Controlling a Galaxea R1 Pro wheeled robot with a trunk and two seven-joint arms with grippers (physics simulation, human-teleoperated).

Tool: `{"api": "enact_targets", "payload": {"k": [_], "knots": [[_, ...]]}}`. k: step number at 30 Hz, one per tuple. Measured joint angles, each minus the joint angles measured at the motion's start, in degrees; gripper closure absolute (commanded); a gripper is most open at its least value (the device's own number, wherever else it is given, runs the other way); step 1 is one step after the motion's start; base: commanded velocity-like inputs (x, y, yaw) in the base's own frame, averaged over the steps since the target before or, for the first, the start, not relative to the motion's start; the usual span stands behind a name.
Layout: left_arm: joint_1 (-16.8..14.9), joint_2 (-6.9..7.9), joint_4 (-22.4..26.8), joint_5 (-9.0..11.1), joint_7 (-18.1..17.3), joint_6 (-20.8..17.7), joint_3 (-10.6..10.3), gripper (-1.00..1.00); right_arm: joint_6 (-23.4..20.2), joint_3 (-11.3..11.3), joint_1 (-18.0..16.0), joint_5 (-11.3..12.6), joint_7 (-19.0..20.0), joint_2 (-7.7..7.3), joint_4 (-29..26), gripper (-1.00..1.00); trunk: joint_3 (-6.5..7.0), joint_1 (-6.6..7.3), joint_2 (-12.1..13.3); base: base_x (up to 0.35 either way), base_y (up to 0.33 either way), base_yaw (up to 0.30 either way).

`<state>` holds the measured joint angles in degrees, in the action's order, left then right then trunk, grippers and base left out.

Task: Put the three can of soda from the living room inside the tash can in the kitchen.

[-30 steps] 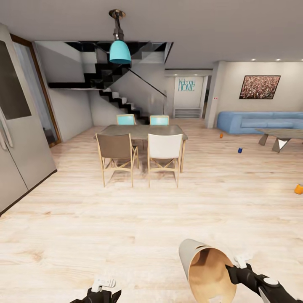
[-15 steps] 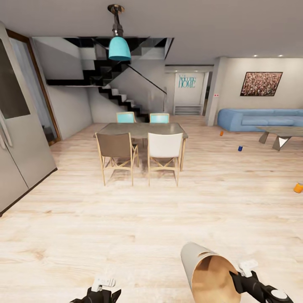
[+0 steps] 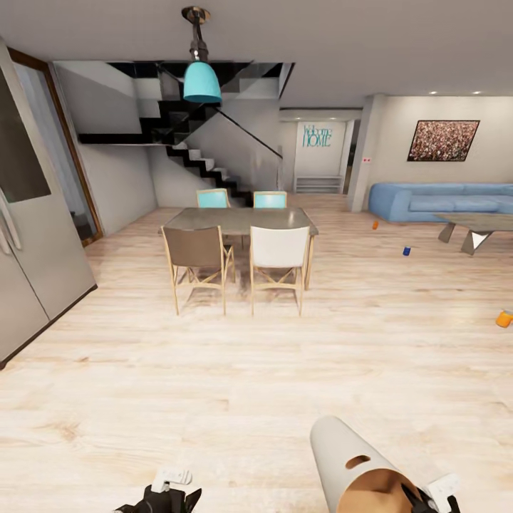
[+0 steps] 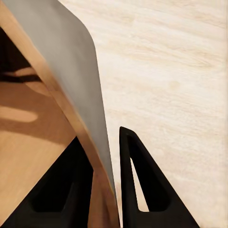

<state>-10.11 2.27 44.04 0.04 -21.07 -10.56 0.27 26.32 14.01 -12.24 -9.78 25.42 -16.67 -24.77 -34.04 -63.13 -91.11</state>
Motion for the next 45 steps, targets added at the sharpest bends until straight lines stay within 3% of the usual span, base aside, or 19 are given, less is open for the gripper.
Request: {"api": "enact_targets", "payload": {"k": [5, 7, 10, 45], "knots": [[0.00, 3.41, 0.05, -0.23, 0.11, 0.00, -0.03, -1.00, 0.20, 0.20, 0.17, 0.56, -0.08, 0.13, -0.09, 1.00, 0.90, 1.10, 2.00, 0.000, 0.000, 0.000], [0.00, 5.32, -0.09, -0.71, 0.33, 0.26, -0.13, -1.00, 0.35, -0.11, 0.23, 2.22, 0.02, 0.13, 0.01, 1.00, 1.25, 1.54, 2.81, 0.000, 0.000, 0.000], [0.04, 6.25, -0.40, -0.79, 0.23, 1.54, -0.30, -1.00, 0.08, 0.33, 0.20, 3.73, -0.07, 0.14, -0.05, 1.00, 1.80, 2.20, 4.01, 0.000, 0.000, 0.000], [0.07, 6.35, -0.67, -0.88, 0.58, 6.39, -0.53, -1.00, -0.05, 0.21, 0.22, 3.93, -1.00, 0.66, 0.07, 1.00, 7.90, 9.67, 17.66, 0.000, 0.000, 0.000]]}}
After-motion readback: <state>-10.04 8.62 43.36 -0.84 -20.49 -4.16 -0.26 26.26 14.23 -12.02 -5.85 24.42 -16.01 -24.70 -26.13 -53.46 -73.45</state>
